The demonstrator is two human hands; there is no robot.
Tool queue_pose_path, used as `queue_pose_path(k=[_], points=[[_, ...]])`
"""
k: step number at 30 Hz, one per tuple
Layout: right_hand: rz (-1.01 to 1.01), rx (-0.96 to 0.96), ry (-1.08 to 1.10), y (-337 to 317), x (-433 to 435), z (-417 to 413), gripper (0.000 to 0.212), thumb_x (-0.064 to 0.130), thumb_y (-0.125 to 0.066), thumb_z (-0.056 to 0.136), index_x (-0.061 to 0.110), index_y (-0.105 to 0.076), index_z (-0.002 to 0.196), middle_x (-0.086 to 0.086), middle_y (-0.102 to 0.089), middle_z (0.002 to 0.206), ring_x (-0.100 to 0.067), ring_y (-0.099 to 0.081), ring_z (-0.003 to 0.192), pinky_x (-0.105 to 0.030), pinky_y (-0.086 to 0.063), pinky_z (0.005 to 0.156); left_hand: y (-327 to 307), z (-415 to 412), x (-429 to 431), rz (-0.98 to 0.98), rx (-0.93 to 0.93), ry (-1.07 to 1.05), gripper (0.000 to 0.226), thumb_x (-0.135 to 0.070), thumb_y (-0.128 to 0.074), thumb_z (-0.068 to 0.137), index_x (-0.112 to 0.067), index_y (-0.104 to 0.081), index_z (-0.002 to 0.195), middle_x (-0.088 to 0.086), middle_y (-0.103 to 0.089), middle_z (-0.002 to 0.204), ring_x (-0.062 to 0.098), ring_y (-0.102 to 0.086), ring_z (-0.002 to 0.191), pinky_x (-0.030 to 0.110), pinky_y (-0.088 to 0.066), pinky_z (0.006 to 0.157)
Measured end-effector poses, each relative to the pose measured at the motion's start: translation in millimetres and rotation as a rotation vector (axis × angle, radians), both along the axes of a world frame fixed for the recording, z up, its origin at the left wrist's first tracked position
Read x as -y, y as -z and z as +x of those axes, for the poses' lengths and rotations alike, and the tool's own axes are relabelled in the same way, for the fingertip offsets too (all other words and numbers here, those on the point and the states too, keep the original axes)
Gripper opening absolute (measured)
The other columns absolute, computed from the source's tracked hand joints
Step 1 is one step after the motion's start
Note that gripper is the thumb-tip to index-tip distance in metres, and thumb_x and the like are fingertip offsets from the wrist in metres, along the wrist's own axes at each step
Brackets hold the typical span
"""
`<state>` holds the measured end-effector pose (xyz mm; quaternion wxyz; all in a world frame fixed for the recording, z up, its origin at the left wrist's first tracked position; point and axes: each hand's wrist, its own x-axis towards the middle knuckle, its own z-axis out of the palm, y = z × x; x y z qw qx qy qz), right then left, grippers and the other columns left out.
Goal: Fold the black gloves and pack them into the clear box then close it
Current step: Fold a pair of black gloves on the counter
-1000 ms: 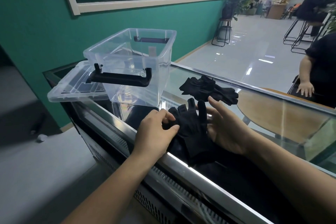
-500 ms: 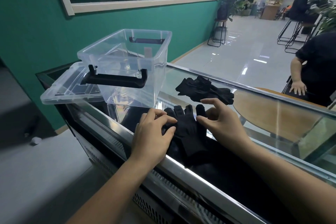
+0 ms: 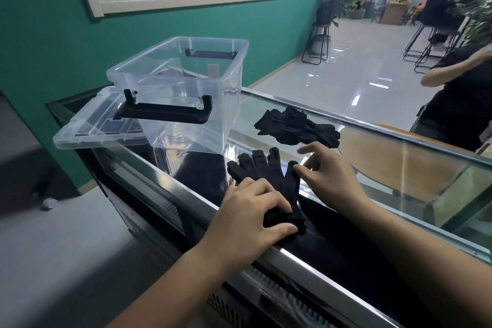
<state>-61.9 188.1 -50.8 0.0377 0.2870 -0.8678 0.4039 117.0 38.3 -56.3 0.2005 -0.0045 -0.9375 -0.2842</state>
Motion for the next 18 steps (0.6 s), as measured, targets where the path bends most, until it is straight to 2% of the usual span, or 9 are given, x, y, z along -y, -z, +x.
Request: queue_pose_path(k=[4,8,11,16,18], points=[[0.009,-0.02,-0.01,-1.4,-0.9,0.1,0.018,0.028,-0.078,0.093,0.028,-0.072,0.11,0.013,-0.071,0.081,-0.002,-0.064,0.079,-0.018,-0.043,0.068,-1.2,1.2,8.9,-0.01,-0.011,-0.042,0.014,-0.048,-0.081,0.091,-0.039,-0.075,0.098,-0.022,-0.062,0.101,0.003,-0.057,0.105,0.023,-0.035,0.1],[0.01,-0.044,-0.056,-0.6,0.1,2.0,0.019,0.023,-0.08,0.091,0.03,-0.074,0.107,0.013,-0.072,0.089,-0.01,-0.068,0.085,-0.033,-0.055,0.079,-2.8,1.2,15.3,0.056,-0.015,-0.074,0.012,-0.035,-0.087,0.089,-0.035,-0.075,0.091,-0.018,-0.065,0.096,0.006,-0.059,0.102,0.024,-0.038,0.098],[0.029,-0.055,-0.087,1.6,0.4,0.6,0.019,0.02,-0.08,0.089,0.032,-0.075,0.103,0.012,-0.072,0.094,-0.012,-0.068,0.09,-0.036,-0.057,0.081,-3.0,0.7,14.6,0.063,-0.022,-0.062,0.015,-0.03,-0.088,0.088,-0.034,-0.074,0.088,-0.017,-0.065,0.094,0.008,-0.06,0.101,0.026,-0.039,0.097],[0.079,-0.051,-0.074,2.5,1.5,-1.4,0.011,0.023,-0.077,0.093,0.032,-0.079,0.099,0.011,-0.068,0.098,-0.003,-0.062,0.09,-0.028,-0.047,0.078,-1.7,3.2,18.4,0.074,0.015,0.013,0.013,-0.029,-0.085,0.091,-0.034,-0.073,0.089,-0.015,-0.067,0.095,0.01,-0.062,0.1,0.023,-0.038,0.1],[0.099,-0.066,-0.071,3.6,1.7,-1.9,0.009,0.026,-0.075,0.094,0.033,-0.078,0.099,0.011,-0.067,0.101,-0.007,-0.062,0.092,-0.029,-0.047,0.079,-3.4,3.6,22.4,0.109,0.051,0.043,0.013,-0.029,-0.086,0.091,-0.033,-0.073,0.089,-0.014,-0.068,0.097,0.012,-0.063,0.102,0.022,-0.039,0.099]])
